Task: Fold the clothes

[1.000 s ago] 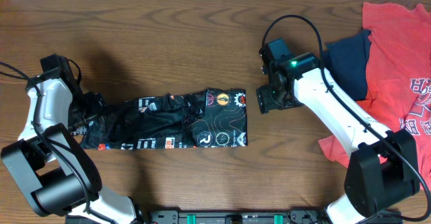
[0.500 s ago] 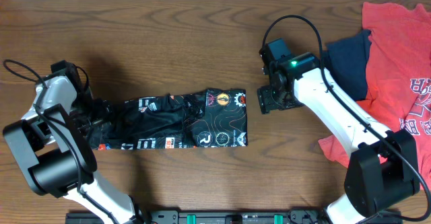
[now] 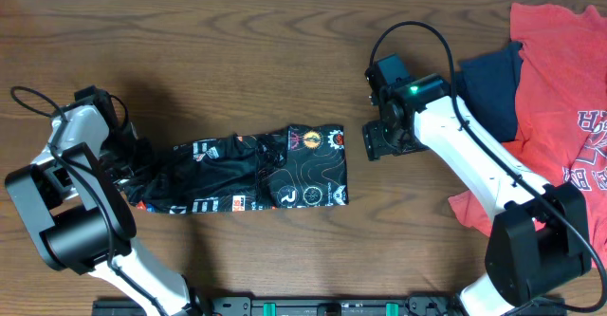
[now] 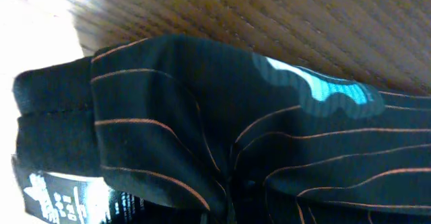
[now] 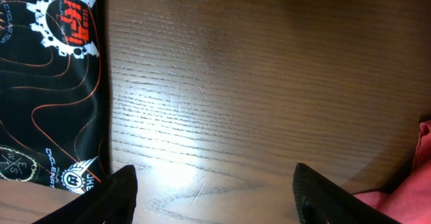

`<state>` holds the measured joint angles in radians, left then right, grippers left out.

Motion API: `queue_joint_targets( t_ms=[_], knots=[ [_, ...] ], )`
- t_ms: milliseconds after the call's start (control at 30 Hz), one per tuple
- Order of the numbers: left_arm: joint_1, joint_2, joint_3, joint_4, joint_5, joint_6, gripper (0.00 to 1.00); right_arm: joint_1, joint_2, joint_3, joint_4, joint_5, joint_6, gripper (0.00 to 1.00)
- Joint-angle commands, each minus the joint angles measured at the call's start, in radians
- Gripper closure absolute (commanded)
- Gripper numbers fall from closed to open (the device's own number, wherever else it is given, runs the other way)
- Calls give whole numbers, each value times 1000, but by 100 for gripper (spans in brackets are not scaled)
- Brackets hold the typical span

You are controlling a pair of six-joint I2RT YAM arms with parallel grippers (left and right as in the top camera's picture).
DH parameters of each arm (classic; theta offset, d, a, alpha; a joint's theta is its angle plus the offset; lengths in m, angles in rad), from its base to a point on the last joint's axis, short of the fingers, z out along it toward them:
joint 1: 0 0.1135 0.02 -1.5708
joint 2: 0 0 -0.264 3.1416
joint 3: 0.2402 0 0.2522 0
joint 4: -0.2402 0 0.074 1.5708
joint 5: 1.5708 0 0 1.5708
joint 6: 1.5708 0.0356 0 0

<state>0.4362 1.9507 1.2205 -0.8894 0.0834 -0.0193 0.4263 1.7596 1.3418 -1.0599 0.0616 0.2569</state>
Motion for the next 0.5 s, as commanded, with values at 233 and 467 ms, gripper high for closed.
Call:
queue_joint_targets(
  t_ms=[233,467],
  knots=[
    [35,-55,197,-153,-76,-72,94,-73,-5,3,16,18,19,28],
    [-66,-136,267,-305,-26,-117,94,-128,-5,3,20,17,7,27]
  ],
)
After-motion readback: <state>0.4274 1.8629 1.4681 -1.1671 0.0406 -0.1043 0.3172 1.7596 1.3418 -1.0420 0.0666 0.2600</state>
